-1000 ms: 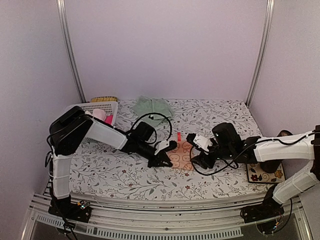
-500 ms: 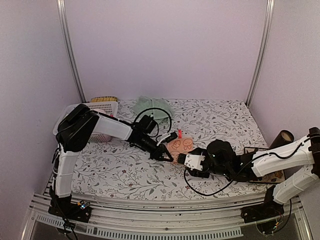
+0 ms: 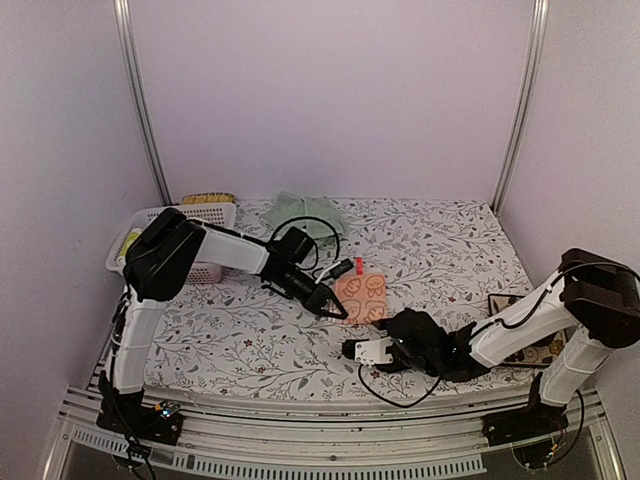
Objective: Roll the towels
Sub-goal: Roll the towel at the center of the board.
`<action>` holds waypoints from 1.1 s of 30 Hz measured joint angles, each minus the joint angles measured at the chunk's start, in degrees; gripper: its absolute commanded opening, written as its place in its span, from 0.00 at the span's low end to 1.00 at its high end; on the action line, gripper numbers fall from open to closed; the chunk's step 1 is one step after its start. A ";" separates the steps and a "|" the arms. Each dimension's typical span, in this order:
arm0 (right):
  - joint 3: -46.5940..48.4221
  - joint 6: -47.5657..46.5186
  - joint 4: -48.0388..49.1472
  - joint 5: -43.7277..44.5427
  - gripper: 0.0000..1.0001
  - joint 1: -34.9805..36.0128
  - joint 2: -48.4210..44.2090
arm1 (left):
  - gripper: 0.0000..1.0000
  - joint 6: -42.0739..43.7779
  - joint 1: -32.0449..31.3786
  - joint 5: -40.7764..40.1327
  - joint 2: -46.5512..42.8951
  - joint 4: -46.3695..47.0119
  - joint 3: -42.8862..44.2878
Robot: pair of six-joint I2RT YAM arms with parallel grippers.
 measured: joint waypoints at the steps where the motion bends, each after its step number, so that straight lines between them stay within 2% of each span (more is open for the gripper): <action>1: 0.11 -0.37 1.05 0.98 0.63 0.00 0.87 | 0.00 -0.28 0.04 0.13 0.11 -0.02 0.09; 10: 4.26 -3.91 7.19 6.23 0.61 -0.57 8.13 | 0.00 -1.46 0.20 0.63 0.37 -0.31 0.39; 19: 7.06 -4.92 9.29 9.20 0.48 -2.78 12.39 | 0.00 -1.49 0.42 1.31 0.72 -0.63 0.70; 23: 7.96 -5.16 9.29 9.60 0.41 -3.61 13.53 | 0.00 -1.46 0.63 1.55 0.72 -0.81 0.70; 28: 8.85 -4.94 8.04 8.81 0.26 -4.50 14.32 | 0.00 -1.07 0.92 2.03 0.81 -1.05 0.70; 33: 10.73 -3.54 4.26 7.13 0.14 -5.38 14.53 | 0.09 -0.26 1.01 2.29 0.83 -1.20 0.70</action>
